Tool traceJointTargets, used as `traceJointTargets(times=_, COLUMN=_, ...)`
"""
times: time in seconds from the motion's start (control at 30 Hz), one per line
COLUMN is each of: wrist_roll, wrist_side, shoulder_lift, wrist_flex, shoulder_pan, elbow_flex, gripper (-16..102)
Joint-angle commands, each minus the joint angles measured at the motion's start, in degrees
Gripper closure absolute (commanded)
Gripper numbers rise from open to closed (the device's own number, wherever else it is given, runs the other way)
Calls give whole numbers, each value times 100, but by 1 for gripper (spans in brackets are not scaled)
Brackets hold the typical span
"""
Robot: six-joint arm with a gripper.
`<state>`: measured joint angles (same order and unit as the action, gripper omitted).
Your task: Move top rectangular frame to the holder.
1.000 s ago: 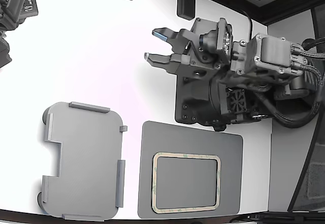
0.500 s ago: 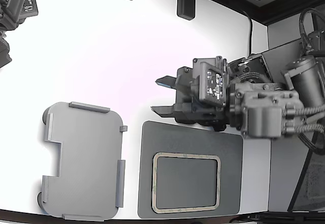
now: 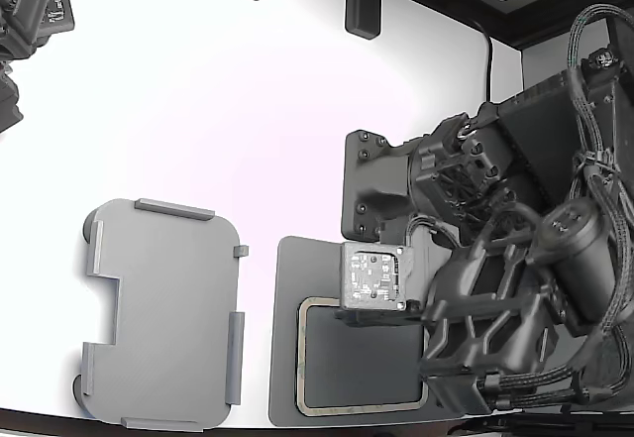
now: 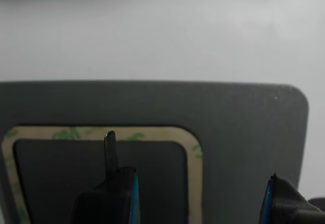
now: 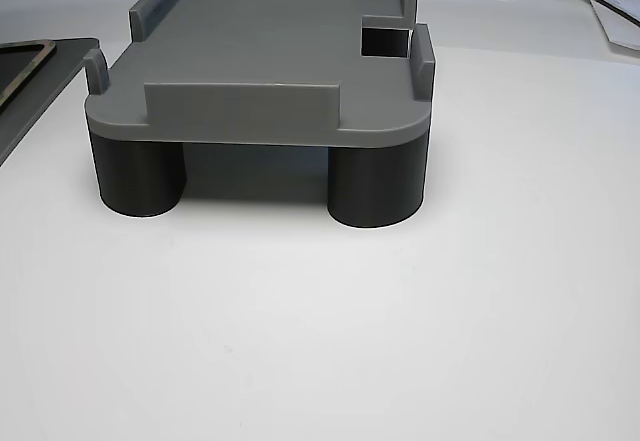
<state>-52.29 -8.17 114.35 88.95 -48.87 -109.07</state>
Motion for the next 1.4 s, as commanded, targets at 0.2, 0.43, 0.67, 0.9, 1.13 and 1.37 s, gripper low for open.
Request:
traceJointTargets(times=0.2, wrist_roll=-431, wrist_side=492, shoulder_lift=-387, wrist_flex=114, shoulder_pan=-563, elbow_flex=220, gripper=-14)
traceJointTargets(times=0.43, wrist_roll=-809, wrist_side=264, shoulder_lift=-598, wrist_flex=-105, shoulder_pan=-1107, elbow_flex=-255, gripper=-11)
traceJointTargets(times=0.67, wrist_roll=-773, wrist_side=308, shoulder_lift=-905, wrist_flex=-536, shoulder_pan=-1134, elbow_flex=-571, gripper=-13)
traceJointTargets(times=0.9, wrist_roll=-703, wrist_side=255, shoulder_lift=-738, wrist_flex=-1002, shoulder_pan=-1160, elbow_flex=-1134, gripper=-10)
traceJointTargets(times=1.13, wrist_roll=-738, wrist_side=237, shoulder_lift=-650, wrist_flex=-1169, shoulder_pan=-1160, elbow_flex=-1380, gripper=1)
traceJointTargets(times=1.37, wrist_roll=-721, wrist_side=114, shoulder_lift=-448, wrist_flex=-1230, shoulder_pan=-1134, elbow_flex=-1617, gripper=9)
